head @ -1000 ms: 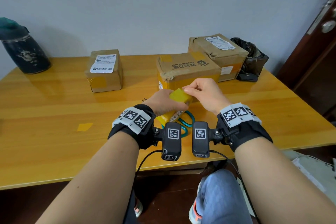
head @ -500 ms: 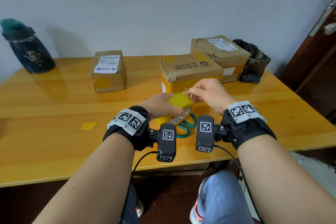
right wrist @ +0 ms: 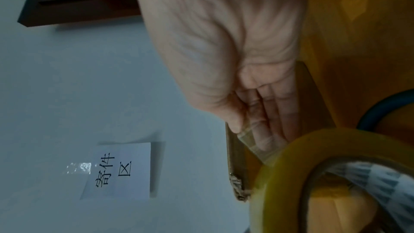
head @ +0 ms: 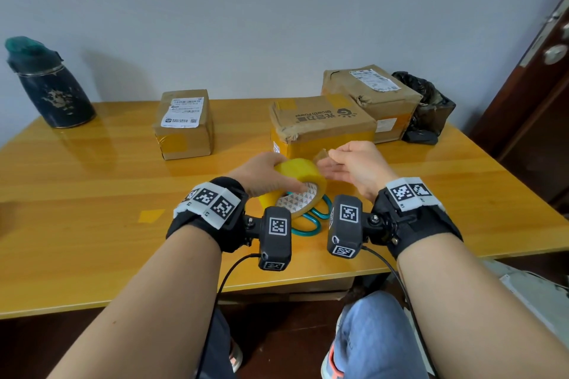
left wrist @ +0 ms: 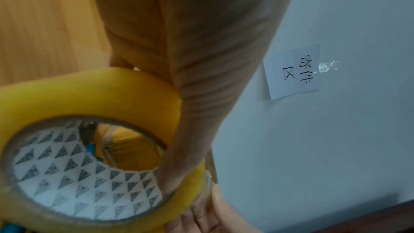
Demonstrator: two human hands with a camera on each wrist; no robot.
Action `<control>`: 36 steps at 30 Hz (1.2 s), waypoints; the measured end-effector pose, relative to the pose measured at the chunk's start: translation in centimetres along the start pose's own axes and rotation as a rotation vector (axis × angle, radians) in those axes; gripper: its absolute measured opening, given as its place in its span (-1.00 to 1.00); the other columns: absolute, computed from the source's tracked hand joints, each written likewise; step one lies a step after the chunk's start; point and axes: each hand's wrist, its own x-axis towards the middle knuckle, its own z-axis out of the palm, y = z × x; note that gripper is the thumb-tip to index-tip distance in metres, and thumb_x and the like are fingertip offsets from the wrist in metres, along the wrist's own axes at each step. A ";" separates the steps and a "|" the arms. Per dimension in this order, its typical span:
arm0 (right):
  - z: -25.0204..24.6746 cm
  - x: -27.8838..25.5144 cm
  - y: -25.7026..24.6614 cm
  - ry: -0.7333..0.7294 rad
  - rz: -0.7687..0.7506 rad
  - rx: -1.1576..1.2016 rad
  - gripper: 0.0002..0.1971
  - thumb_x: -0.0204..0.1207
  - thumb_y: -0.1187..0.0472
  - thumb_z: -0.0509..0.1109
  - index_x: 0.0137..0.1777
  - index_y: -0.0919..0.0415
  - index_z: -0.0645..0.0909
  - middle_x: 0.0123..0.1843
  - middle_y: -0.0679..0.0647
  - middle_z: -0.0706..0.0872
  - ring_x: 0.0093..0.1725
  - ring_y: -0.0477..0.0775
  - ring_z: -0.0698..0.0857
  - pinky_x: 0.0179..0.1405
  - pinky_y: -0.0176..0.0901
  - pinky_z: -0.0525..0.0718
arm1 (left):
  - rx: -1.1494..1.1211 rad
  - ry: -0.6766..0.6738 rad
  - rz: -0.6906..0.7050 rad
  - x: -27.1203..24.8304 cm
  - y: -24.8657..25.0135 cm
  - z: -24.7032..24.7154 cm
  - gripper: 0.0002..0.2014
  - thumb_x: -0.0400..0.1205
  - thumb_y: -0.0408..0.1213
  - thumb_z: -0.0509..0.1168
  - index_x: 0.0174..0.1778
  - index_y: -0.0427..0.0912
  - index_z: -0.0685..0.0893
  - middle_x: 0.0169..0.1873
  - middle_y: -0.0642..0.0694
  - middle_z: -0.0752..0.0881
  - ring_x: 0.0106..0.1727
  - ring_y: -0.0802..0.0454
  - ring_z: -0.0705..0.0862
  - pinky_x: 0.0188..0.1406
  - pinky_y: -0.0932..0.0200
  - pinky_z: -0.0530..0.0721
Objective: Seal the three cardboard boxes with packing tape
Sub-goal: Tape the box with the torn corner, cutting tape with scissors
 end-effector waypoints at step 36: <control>1.2 0.6 0.6 -0.173 -0.056 0.245 -0.89 0.57 0.24 0.40 -0.04 0.32 0.64 -0.09 0.16 0.70 -0.01 0.11 0.70 0.07 -0.08 0.72 | 0.281 0.720 0.397 1.0 0.3 1.7 -0.90 0.57 -0.25 0.37 -0.25 -0.10 0.62 -0.23 0.01 0.63 -0.11 0.00 0.56 -0.20 0.15 0.54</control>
